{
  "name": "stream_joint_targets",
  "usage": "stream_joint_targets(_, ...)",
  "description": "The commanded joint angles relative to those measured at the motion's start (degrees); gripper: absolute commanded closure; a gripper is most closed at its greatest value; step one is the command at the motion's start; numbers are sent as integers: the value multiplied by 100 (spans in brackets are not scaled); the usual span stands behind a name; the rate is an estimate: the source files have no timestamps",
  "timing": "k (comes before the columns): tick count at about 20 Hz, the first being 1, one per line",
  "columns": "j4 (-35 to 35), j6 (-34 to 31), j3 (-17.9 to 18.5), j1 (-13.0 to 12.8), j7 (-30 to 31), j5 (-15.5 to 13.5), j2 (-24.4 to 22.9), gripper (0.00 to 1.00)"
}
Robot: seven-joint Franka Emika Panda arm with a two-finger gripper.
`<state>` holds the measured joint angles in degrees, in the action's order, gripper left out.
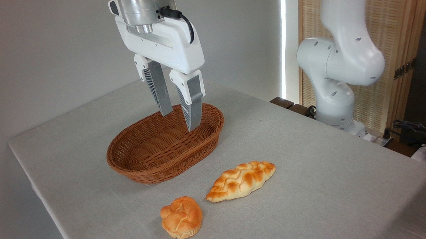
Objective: Put bread into the basket
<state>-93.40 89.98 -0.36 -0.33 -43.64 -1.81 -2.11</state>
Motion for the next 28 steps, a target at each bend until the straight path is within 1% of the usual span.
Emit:
stream_joint_targets(1,130,-113,19,16,48,5,53,0)
stream_joint_targets(15,24,-86,-34,16,40,-3,9,0)
stream_joint_targets(17,15,-8,-34,16,31,49,9,0)
stream_joint_targets(20,-256,588,-25,24,31,76,1,0)
stream_joint_targets(22,-651,1001,-25,24,31,102,0,0)
stream_joint_targets(24,-1186,1633,-25,24,40,268,9,0)
stream_joint_targets(25,-1441,1984,-25,24,74,304,18,0)
stream_joint_targets(27,-1689,2556,-16,24,75,322,62,0)
stream_joint_targets(28,-1803,2846,-8,24,75,409,123,0)
